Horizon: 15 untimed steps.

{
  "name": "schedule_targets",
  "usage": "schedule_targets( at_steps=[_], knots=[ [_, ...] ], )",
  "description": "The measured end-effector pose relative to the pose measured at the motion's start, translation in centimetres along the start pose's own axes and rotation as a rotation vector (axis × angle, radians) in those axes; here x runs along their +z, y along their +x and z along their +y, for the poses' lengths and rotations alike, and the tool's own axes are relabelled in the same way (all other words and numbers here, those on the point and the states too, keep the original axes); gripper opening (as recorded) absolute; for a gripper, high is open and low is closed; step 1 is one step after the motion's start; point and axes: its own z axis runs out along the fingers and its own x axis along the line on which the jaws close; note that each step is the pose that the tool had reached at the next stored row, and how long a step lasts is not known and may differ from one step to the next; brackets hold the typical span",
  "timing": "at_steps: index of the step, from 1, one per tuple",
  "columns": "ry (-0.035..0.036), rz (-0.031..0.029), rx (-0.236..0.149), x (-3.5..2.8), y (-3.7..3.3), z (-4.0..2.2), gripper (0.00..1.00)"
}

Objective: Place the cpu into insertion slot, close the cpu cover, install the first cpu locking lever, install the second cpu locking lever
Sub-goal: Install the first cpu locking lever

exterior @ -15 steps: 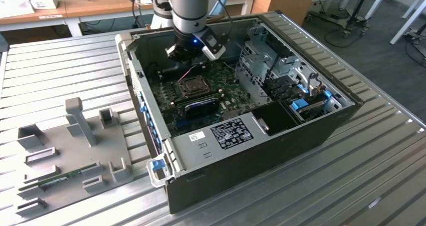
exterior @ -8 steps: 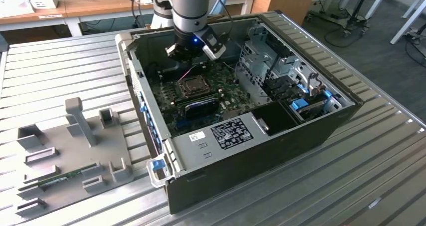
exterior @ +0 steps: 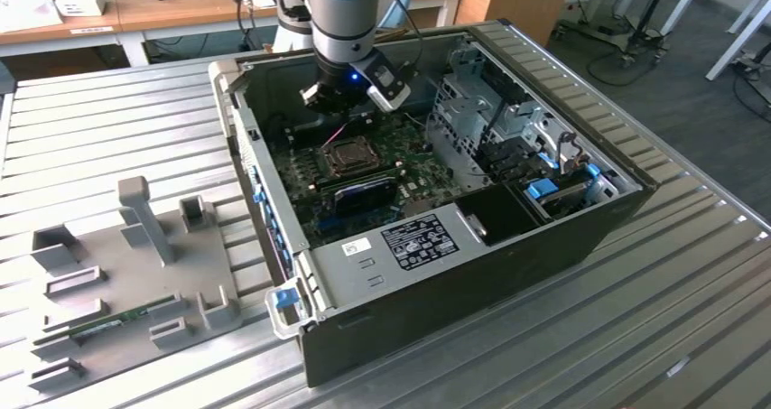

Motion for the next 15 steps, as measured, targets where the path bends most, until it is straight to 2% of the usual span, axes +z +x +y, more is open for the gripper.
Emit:
schedule_targets(
  at_steps=[5,6,8,9,15],
  knots=[
    [-0.0008,-0.0004,0.000,0.00,0.01,0.00,0.11],
    [-0.0008,0.0027,0.001,0.01,0.00,0.00,0.11],
    [-0.0004,0.0189,0.007,0.02,0.00,-0.01,0.11],
    [-0.0002,0.0247,0.009,0.02,0.00,-0.01,0.11],
    [0.0001,0.0311,0.011,0.02,0.00,-0.01,0.11]
  ],
)
